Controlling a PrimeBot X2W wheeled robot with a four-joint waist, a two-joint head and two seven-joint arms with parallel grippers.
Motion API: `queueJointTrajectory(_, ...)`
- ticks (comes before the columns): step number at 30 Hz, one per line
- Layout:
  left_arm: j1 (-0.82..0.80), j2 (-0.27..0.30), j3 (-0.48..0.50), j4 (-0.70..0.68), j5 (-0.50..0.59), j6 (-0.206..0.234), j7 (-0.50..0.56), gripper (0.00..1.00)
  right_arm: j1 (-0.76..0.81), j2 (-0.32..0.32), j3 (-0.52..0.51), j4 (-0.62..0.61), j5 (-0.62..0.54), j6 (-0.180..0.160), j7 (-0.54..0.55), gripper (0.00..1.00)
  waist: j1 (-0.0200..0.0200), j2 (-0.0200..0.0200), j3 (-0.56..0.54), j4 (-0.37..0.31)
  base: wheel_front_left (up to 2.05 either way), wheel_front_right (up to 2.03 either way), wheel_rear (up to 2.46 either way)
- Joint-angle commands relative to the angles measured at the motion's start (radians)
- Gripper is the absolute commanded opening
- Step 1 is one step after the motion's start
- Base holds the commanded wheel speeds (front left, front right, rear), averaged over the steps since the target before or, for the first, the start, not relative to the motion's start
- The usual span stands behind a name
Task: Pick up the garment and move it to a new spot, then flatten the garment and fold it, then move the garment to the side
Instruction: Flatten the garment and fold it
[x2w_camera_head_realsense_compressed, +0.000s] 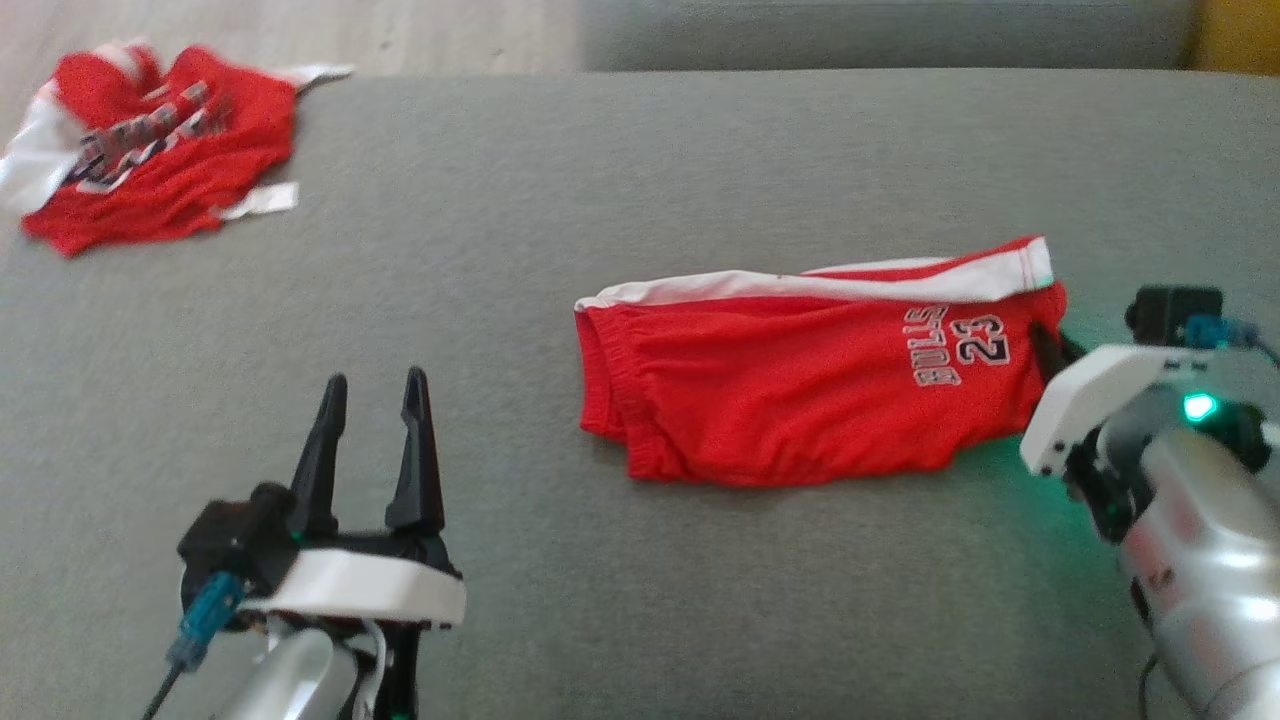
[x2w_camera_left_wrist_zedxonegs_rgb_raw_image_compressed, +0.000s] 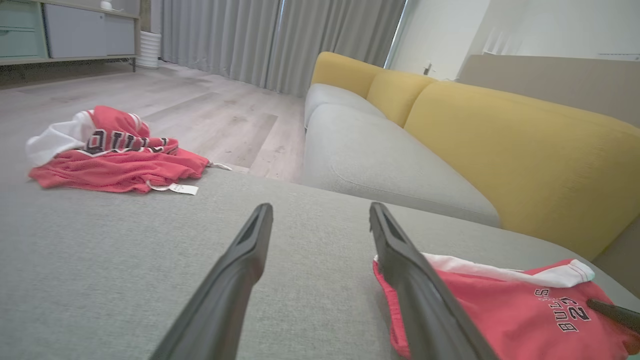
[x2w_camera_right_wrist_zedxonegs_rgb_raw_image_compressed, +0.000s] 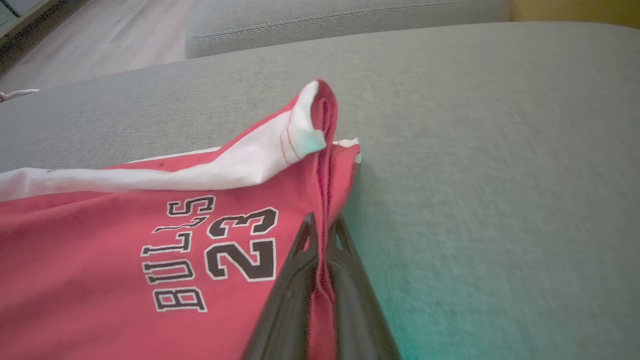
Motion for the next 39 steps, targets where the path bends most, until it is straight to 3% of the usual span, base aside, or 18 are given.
queueJointTrajectory(1, -0.013, 0.025, 0.044, -0.025, 0.006, -0.001, -0.012, 1.00, 0.020, 0.008, 0.011, -0.042, 0.015, 0.007, -0.021, 0.00, 0.0000, 0.0000, -0.040, -0.064, 0.00, 0.00, 0.00)
queueJointTrajectory(7, 0.003, 0.023, 0.042, -0.024, 0.007, -0.003, -0.012, 1.00, 0.085, 0.020, -0.019, -0.085, 0.040, 0.007, -0.041, 0.00, 0.0000, 0.0000, -0.048, -0.121, 0.00, 0.00, 0.00)
queueJointTrajectory(13, 0.000, 0.021, 0.034, -0.016, 0.009, -0.009, -0.011, 1.00, 0.101, 0.030, -0.047, -0.097, 0.035, 0.007, -0.051, 0.00, 0.0000, 0.0000, -0.051, -0.119, 0.00, 0.00, 0.00)
queueJointTrajectory(21, 0.020, 0.015, 0.023, -0.003, 0.002, -0.010, -0.010, 1.00, 0.103, 0.087, -0.034, -0.220, 0.049, 0.007, -0.048, 0.00, 0.0000, 0.0000, -0.099, -0.060, 0.00, 0.00, 0.00)
queueJointTrajectory(29, 0.039, 0.005, 0.017, 0.000, -0.004, -0.017, -0.010, 1.00, 0.109, 0.174, 0.024, -0.378, 0.069, 0.007, 0.025, 0.00, 0.0000, 0.0000, -0.127, 0.009, 0.00, 0.00, 0.00)
queueJointTrajectory(39, 0.031, -0.010, 0.022, 0.006, -0.002, -0.032, -0.011, 1.00, 0.093, 0.212, 0.109, -0.349, 0.076, 0.007, 0.079, 0.00, 0.0000, 0.0000, -0.101, 0.071, 0.00, 0.00, 0.00)
